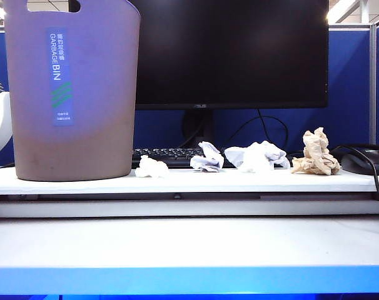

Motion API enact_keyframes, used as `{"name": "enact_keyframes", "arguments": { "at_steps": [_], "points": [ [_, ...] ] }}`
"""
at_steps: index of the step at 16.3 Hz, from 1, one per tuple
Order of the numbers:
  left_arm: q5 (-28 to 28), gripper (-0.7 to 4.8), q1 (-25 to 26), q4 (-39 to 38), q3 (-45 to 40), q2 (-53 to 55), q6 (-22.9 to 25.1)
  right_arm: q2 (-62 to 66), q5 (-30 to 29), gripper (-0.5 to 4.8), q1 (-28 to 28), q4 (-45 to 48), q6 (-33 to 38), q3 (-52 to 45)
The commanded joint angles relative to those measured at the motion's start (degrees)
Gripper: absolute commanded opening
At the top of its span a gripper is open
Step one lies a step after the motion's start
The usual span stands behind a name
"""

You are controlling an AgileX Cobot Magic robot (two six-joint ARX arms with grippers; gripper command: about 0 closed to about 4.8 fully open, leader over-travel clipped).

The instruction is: Pick up all paper balls from the table and place them in the pink trash can.

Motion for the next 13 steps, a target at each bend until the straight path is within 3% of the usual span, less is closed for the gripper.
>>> {"name": "enact_keyframes", "arguments": {
  "at_steps": [1, 5, 7, 8, 10, 12, 13],
  "points": [
    [0.0, -0.05, 0.0, 0.9, 0.0, -0.1, -0.2, -0.1, -0.3, -0.06, 0.0, 0.6, 0.6, -0.4],
    [0.2, -0.05, 0.0, 1.0, 0.0, -0.1, 0.0, -0.1, 0.0, -0.06, 0.0, -0.4, 0.6, -0.4],
    [8.7, -0.05, 0.0, 3.8, 0.1, -0.1, -2.5, -0.1, -7.1, -0.06, 0.0, 2.5, 2.3, -0.2],
    [14.3, -0.05, 0.0, 9.6, 0.1, -0.1, -10.2, -0.1, -13.7, -0.06, 0.1, 9.7, 5.5, -0.2],
    [18.1, -0.05, 0.0, 21.2, 0.1, -0.1, -24.6, -0.1, -16.2, -0.06, 0.2, 18.8, 11.8, 0.5],
    [17.0, -0.05, 0.0, 34.6, 2.2, -0.1, -35.4, 0.3, -16.5, -0.06, 0.2, 13.5, 12.0, 8.1],
    [16.0, -0.05, 0.0, 34.5, 4.1, -0.1, -37.0, 1.4, -16.1, -0.06, 0.1, 12.6, 11.1, 10.6]
  ]
}}
